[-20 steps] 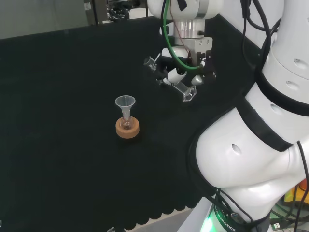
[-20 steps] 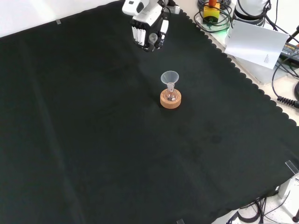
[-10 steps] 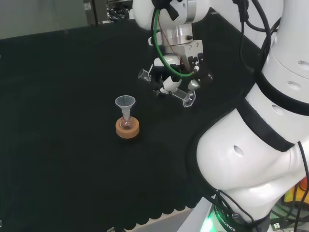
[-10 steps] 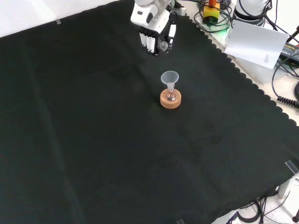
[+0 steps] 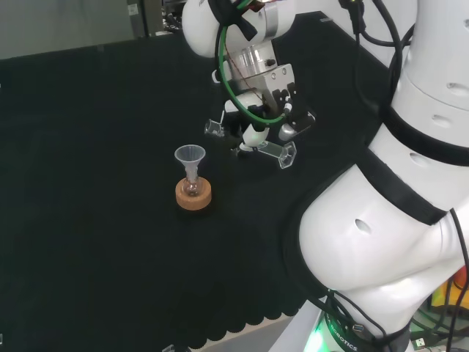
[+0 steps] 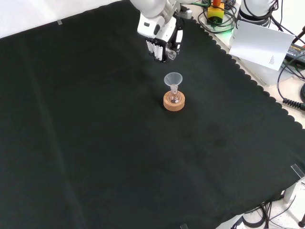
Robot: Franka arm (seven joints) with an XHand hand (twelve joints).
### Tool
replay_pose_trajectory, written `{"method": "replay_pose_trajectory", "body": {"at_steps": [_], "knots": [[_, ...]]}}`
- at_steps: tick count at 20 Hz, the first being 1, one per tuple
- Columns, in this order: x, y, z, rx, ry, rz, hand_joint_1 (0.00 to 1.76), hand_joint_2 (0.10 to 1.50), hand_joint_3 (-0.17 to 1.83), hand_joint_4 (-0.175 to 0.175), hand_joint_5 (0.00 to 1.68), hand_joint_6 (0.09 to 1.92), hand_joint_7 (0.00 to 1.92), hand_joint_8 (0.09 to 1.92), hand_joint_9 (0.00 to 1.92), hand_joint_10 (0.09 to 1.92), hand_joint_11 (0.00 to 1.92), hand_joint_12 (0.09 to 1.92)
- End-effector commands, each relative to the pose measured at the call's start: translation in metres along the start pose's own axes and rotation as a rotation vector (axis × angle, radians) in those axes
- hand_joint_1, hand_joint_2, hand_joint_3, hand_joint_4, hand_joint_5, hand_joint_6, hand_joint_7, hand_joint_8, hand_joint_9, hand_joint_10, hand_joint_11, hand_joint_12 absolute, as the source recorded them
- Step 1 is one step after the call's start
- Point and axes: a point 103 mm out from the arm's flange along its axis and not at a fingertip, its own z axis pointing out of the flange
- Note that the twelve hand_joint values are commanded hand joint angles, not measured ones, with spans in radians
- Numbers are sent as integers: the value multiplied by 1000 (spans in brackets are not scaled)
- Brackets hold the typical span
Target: Pour the water from the graduated cylinder into the round-bottom flask.
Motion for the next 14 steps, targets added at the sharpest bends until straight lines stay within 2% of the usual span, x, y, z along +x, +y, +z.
{"method": "replay_pose_trajectory", "body": {"at_steps": [1,10,14], "knots": [[6,6,-1,51,-44,0,1256,1130,0,-175,935,1071,972,1051,1338,239,1115,832],[14,12,-7,102,-137,15,1256,1131,0,-175,933,1074,970,1054,1340,234,1117,830],[17,14,-8,124,-201,26,1255,1132,0,-175,932,1075,969,1055,1341,232,1117,830]]}}
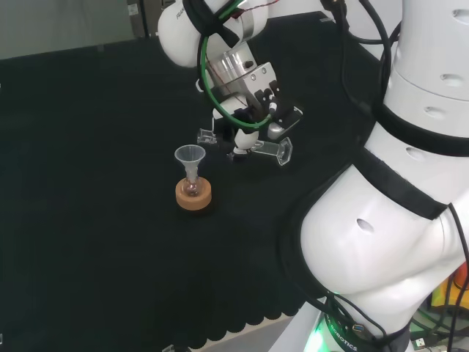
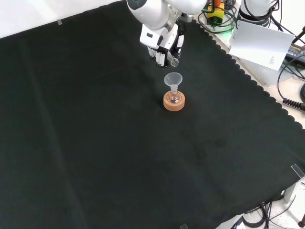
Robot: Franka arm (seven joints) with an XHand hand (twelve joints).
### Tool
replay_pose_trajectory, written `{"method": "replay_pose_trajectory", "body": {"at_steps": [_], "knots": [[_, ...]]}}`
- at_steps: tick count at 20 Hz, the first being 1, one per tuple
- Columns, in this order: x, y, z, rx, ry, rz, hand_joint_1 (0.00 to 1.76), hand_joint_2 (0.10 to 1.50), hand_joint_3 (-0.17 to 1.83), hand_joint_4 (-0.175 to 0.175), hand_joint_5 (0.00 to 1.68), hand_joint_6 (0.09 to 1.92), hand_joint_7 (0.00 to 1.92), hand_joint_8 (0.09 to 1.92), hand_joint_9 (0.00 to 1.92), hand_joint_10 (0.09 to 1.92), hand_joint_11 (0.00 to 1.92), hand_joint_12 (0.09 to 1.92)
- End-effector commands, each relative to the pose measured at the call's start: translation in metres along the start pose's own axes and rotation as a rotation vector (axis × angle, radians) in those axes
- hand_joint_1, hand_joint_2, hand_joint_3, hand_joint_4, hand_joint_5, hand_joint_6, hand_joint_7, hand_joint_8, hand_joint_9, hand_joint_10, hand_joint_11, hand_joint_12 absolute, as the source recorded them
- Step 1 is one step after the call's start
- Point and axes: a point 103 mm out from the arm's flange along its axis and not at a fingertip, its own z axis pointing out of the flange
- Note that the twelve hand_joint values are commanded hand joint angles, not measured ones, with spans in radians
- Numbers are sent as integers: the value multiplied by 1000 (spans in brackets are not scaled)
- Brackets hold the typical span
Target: Pour the water from the graduated cylinder into the round-bottom flask.
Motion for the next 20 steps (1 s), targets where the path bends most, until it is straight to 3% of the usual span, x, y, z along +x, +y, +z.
{"method": "replay_pose_trajectory", "body": {"at_steps": [1,20], "knots": [[5,3,-3,33,-73,14,1255,1132,1,-175,932,1076,969,1056,1342,232,1118,830],[5,8,-18,104,-160,92,1253,1136,2,-175,922,1091,960,1071,1347,224,1119,824]]}}
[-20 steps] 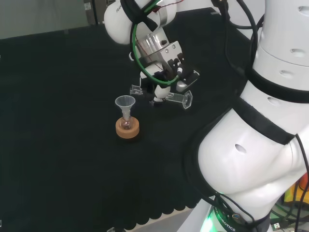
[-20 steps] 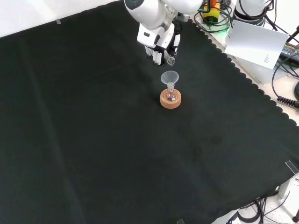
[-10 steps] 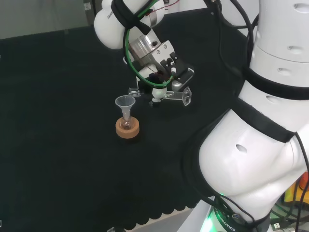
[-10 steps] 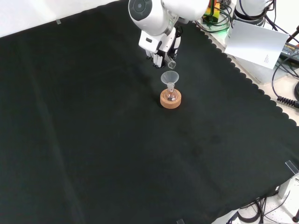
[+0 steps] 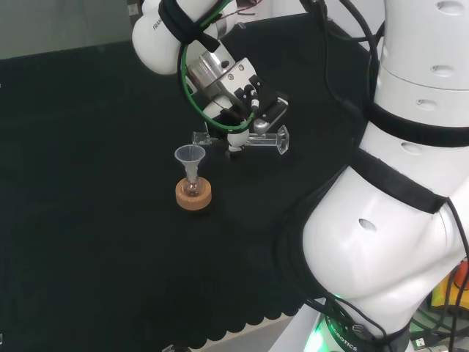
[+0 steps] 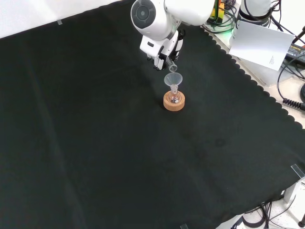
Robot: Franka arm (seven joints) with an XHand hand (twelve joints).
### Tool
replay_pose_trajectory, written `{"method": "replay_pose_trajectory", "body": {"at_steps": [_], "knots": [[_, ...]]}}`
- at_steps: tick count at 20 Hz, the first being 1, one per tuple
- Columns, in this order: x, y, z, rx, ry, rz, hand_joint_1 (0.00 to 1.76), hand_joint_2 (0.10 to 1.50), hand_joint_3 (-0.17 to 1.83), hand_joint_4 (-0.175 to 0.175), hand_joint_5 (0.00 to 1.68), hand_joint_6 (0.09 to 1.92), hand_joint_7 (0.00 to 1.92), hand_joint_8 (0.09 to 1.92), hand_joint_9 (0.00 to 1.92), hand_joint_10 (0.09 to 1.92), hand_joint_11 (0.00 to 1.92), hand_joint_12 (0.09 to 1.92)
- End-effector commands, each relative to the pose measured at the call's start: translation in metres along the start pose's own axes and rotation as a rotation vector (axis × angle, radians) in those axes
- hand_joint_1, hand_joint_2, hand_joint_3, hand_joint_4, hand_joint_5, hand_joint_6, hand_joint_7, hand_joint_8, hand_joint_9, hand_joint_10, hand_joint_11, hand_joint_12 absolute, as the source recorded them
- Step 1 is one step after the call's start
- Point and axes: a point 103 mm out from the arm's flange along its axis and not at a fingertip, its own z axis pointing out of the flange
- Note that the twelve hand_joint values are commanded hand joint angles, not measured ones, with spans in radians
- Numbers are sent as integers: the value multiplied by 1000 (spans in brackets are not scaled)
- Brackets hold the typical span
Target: Pour the water from the graduated cylinder into the round-bottom flask.
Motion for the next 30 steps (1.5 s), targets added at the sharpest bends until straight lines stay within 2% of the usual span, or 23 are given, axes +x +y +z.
{"method": "replay_pose_trajectory", "body": {"at_steps": [1,6,21,30], "knots": [[-1,-2,-1,21,-27,10,1253,1136,2,-175,922,1091,959,1072,1347,224,1119,824],[3,-2,-2,45,-63,22,1253,1137,2,-175,920,1094,958,1074,1348,221,1118,823],[11,-4,-12,52,-128,56,1253,1137,1,-175,921,1093,958,1073,1349,215,1116,821],[3,-4,-10,62,-130,82,1253,1137,1,-175,921,1093,958,1073,1350,213,1116,821]]}}
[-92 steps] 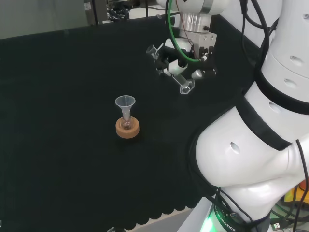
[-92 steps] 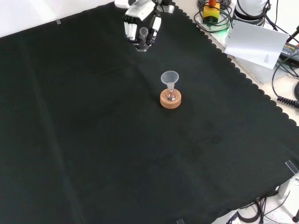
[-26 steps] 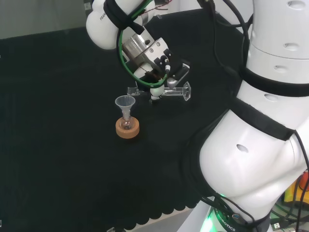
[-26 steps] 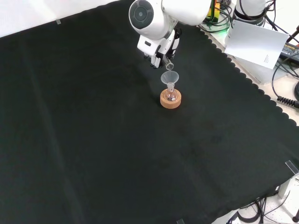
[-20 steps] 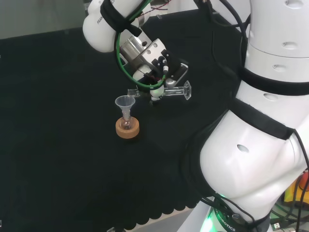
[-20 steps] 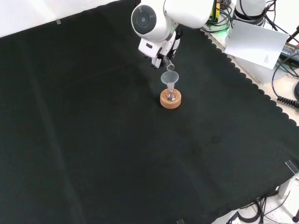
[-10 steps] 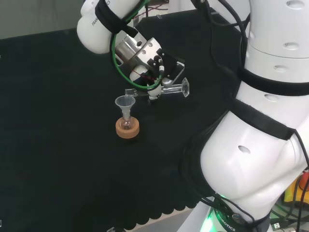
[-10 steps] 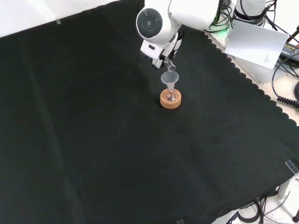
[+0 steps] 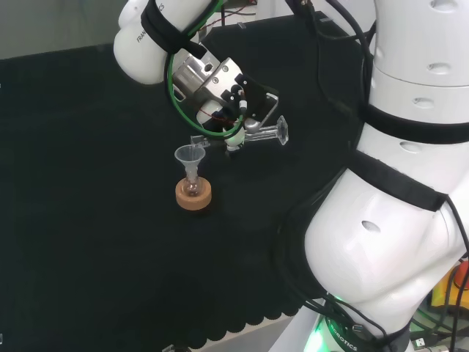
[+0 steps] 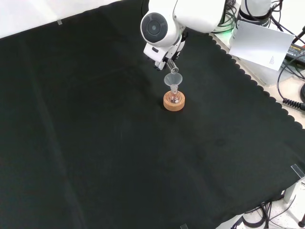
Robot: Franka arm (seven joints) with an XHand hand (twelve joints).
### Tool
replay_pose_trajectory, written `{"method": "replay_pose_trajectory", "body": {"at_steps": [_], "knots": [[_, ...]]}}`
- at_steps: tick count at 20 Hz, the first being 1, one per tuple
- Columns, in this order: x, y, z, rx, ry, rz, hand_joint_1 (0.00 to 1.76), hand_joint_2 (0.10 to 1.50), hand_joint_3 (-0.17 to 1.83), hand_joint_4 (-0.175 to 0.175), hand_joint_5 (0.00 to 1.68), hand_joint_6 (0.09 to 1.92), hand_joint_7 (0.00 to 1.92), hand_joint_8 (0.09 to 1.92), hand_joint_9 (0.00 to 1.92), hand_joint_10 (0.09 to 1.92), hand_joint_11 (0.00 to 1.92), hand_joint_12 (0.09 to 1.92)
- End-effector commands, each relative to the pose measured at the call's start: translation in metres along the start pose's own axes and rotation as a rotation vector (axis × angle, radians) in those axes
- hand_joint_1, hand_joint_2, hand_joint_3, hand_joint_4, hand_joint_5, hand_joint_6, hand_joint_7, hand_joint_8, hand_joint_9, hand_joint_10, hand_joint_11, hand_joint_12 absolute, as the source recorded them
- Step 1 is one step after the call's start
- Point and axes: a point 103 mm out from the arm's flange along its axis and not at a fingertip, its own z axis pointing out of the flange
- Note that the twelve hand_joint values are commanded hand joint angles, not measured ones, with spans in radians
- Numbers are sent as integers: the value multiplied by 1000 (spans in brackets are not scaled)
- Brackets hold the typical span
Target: Pour the water from the graduated cylinder into the round-bottom flask.
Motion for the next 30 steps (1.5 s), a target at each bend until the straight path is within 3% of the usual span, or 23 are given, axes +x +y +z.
{"method": "replay_pose_trajectory", "body": {"at_steps": [1,6,30], "knots": [[-5,-1,2,1,-3,14,1253,1137,1,-175,921,1093,958,1073,1350,212,1116,821],[-2,2,-5,5,-44,20,1253,1138,1,-175,920,1094,958,1074,1351,211,1117,821],[-5,-3,-14,5,-107,50,1251,1140,1,-175,915,1101,952,1082,1349,203,1116,817]]}}
